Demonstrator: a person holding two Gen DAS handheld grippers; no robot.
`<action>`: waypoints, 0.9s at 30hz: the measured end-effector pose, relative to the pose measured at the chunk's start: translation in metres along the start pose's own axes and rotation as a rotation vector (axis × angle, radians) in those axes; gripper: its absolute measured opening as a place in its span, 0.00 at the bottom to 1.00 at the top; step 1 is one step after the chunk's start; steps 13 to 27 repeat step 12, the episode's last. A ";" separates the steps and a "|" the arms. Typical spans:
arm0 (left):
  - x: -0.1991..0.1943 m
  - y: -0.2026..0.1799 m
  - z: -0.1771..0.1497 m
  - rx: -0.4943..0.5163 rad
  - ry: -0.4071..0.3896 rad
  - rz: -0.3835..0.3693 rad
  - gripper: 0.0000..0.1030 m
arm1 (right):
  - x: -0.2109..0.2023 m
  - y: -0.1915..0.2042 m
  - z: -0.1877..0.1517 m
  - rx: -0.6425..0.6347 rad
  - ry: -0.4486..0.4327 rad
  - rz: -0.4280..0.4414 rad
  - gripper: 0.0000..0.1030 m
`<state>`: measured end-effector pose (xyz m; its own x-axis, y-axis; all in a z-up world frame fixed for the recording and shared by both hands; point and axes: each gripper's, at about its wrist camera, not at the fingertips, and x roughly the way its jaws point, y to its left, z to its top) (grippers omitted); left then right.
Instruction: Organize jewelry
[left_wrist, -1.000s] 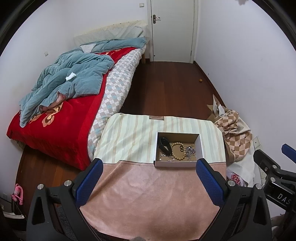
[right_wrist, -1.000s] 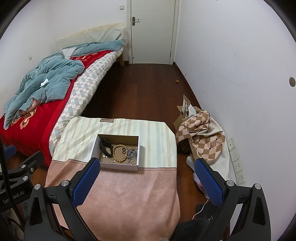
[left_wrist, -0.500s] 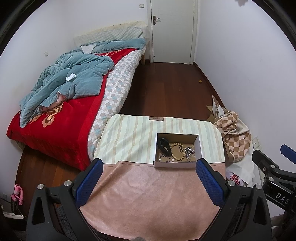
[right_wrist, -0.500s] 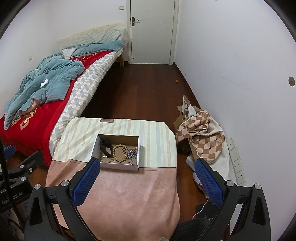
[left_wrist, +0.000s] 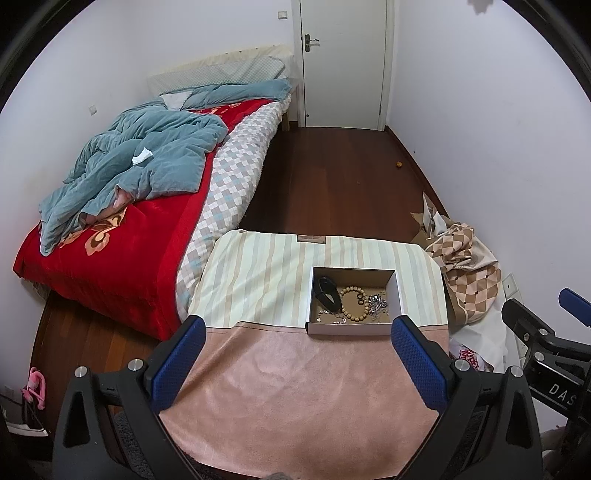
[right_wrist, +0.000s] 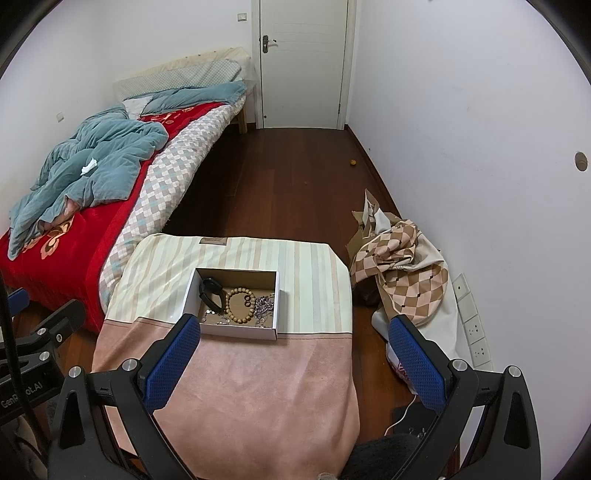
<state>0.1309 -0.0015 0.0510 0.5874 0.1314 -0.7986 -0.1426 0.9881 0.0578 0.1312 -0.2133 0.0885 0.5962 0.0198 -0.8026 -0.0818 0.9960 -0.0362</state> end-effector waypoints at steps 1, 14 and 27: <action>0.000 0.000 0.000 0.000 0.000 -0.001 0.99 | 0.000 -0.001 0.001 0.000 -0.001 0.001 1.00; -0.009 -0.002 0.008 -0.001 -0.015 -0.002 0.99 | -0.001 -0.001 0.001 -0.002 0.000 -0.001 1.00; -0.009 -0.002 0.008 -0.001 -0.015 -0.002 0.99 | -0.001 -0.001 0.001 -0.002 0.000 -0.001 1.00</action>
